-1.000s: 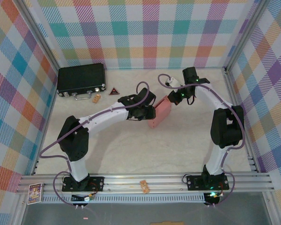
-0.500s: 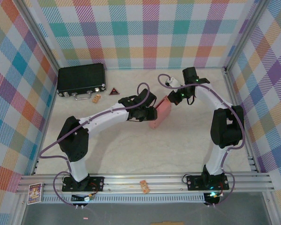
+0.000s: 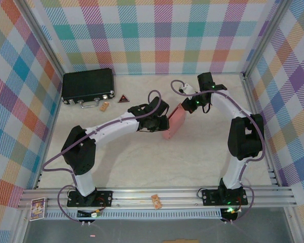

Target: Fold the paper box

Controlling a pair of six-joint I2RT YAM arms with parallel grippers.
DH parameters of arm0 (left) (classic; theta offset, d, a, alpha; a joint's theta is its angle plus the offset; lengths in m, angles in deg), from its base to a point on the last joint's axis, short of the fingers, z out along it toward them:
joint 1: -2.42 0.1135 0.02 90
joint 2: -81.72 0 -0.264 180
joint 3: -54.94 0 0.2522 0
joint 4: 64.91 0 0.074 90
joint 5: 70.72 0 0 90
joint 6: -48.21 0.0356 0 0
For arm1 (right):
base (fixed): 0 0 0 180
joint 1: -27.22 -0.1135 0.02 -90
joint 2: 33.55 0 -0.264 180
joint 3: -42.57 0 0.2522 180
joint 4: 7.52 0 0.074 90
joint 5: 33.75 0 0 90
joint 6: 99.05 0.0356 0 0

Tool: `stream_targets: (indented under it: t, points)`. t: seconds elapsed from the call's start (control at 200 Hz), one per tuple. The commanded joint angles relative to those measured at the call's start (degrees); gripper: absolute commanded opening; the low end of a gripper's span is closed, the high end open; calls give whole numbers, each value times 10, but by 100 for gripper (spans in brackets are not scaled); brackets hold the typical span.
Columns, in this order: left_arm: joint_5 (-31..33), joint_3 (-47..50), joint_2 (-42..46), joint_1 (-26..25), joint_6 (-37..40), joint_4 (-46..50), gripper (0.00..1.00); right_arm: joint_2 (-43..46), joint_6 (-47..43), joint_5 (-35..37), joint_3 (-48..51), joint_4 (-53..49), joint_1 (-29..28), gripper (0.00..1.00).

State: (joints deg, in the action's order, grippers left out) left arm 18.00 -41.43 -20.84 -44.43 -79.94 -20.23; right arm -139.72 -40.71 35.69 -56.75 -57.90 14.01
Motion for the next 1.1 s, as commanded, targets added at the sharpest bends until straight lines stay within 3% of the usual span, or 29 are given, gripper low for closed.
stream_targets:
  t: [0.0,0.425,0.69,1.095]
  points:
    - [-7,7,20,-9,-4,-34,22,-6,10,13,24,-51,-8,0]
    - [3,8,19,-9,-3,-30,26,2,14,25,26,-56,-7,0]
    - [15,15,30,-9,14,-21,37,23,22,42,33,-55,-6,21]
    - [26,34,88,-9,97,-29,52,52,27,45,43,-57,-1,31]
